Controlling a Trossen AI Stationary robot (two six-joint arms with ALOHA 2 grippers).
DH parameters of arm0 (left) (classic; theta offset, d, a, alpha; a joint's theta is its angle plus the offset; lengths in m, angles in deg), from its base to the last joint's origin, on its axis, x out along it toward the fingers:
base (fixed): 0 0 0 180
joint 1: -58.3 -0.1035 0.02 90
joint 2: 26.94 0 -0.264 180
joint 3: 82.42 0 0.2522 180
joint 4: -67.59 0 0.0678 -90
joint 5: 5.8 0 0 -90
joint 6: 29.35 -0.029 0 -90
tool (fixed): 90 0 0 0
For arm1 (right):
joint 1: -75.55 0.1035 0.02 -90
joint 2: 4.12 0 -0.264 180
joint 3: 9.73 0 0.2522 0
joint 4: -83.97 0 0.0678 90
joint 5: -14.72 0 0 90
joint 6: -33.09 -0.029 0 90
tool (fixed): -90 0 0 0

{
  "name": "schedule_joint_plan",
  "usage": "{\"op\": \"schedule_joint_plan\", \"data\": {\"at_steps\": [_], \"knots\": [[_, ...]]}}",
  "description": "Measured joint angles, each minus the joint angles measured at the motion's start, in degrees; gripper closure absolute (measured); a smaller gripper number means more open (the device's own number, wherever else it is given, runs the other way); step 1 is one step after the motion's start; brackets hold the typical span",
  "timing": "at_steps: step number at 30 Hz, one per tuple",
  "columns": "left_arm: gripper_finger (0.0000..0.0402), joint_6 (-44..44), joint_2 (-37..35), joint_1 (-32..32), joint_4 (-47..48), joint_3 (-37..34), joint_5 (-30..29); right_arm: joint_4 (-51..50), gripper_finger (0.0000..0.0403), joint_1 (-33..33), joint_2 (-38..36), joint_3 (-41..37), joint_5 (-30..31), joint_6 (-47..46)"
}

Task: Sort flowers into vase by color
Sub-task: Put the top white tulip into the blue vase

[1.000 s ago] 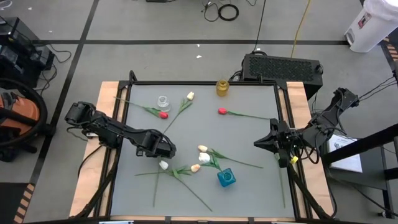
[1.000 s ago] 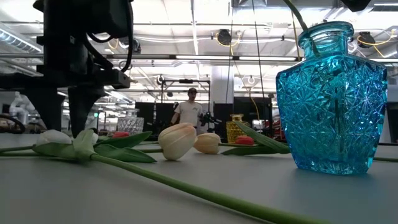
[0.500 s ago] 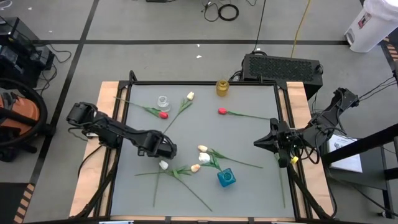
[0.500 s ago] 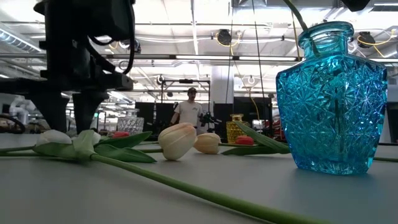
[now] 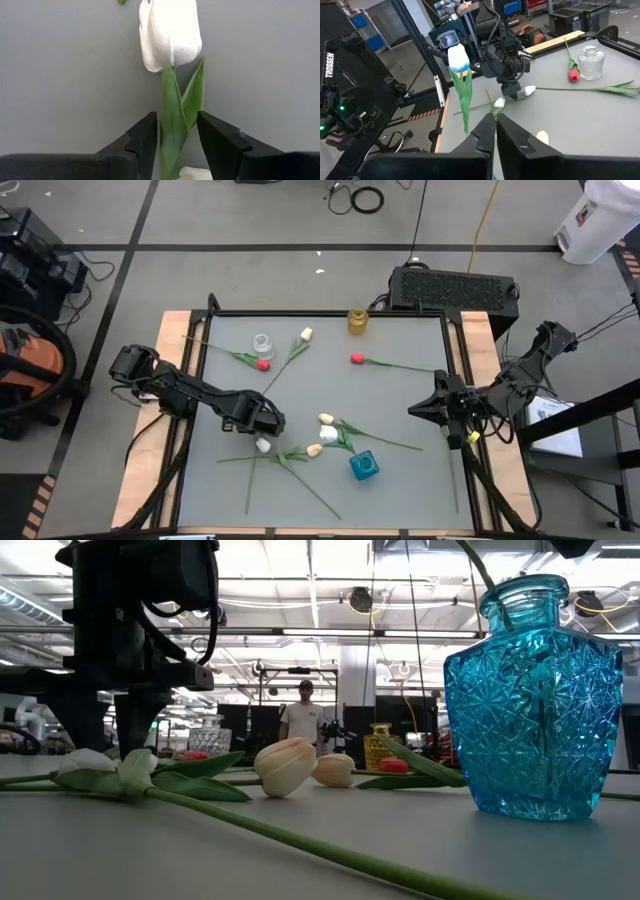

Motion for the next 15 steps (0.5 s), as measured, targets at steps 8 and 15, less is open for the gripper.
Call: {"op": "schedule_joint_plan", "data": {"at_steps": [8,15], "knots": [[0.0274,-0.07,0.00,0.00,0.08,0.00,0.16,0.00,0.0392,0.00,0.00,0.00,0.00,0.02],[0.0366,-0.11,0.00,0.00,0.20,0.00,0.28,0.00,0.0392,0.00,0.00,0.00,0.00,0.04]]}}
